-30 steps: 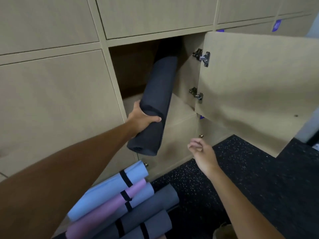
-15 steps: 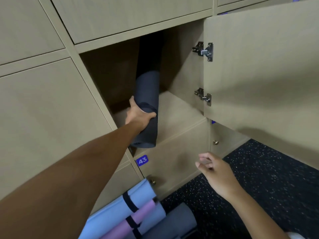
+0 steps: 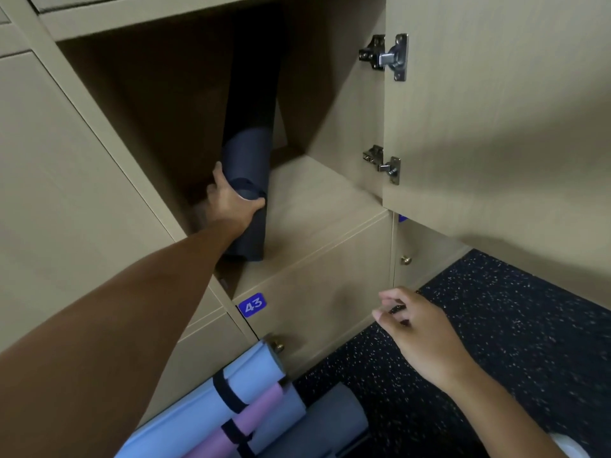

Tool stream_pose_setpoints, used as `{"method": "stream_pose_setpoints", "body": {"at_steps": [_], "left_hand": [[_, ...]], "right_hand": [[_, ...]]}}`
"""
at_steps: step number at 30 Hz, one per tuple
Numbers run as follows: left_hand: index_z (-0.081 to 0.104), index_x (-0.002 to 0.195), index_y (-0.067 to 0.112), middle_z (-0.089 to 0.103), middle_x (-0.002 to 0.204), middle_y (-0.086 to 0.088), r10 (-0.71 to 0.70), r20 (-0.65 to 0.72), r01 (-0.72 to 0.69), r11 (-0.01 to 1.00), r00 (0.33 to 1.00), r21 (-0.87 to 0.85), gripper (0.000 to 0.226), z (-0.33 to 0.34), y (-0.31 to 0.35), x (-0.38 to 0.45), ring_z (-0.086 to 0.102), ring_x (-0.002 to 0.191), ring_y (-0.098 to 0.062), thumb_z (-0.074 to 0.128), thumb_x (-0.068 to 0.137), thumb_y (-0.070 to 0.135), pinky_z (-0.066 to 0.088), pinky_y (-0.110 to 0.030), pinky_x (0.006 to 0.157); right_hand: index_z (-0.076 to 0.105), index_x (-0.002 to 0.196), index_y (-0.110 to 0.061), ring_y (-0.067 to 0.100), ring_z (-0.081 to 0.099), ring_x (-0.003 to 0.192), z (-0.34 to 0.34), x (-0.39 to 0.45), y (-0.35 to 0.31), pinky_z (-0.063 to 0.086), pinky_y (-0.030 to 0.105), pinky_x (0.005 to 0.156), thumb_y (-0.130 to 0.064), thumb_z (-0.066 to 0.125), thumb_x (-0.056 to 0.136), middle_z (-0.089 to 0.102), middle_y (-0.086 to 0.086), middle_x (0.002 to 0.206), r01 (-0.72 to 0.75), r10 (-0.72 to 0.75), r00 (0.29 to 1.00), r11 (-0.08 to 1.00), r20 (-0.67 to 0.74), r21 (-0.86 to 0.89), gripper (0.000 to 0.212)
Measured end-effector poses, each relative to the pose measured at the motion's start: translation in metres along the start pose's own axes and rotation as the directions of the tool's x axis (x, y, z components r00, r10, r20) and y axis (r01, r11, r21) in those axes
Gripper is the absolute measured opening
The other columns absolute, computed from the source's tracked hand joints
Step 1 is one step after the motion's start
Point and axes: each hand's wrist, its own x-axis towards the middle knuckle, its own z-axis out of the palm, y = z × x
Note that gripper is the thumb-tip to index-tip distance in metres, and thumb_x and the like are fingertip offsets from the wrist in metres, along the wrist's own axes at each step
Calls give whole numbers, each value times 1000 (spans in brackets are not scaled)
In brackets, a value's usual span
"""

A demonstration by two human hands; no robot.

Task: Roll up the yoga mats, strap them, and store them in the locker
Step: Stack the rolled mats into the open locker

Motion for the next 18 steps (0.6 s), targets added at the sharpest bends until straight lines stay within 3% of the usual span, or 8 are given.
{"method": "stream_pose_setpoints", "body": {"at_steps": [9,12,18], "left_hand": [[20,156,26,40,149,-20,45,-36,-40,990,998,134,105,10,-7,19,43,134,-45,85,76,46,43,-55,104],[23,156,24,36,155,-17,133,-55,-120,973,990,198,99,13,-7,18,39,137,-43,82,79,44,42,-55,104],[36,151,17,36,157,-17,314,-107,-259,898,943,357,82,12,-7,9,39,139,-41,74,86,47,38,-56,109]], "right_hand": [[60,131,-32,-8,64,96,6,-1,-5,51,17,86,-38,64,97,61,-23,120,5,-5,1000,1000,0,-20,35],[59,132,-33,-8,64,95,6,0,-6,52,20,88,-38,64,97,61,-22,121,9,-9,1000,999,3,-31,35],[56,136,-35,-8,63,93,-5,2,-6,46,12,76,-39,65,97,57,-23,123,13,-14,999,1000,-34,-15,40]]}}
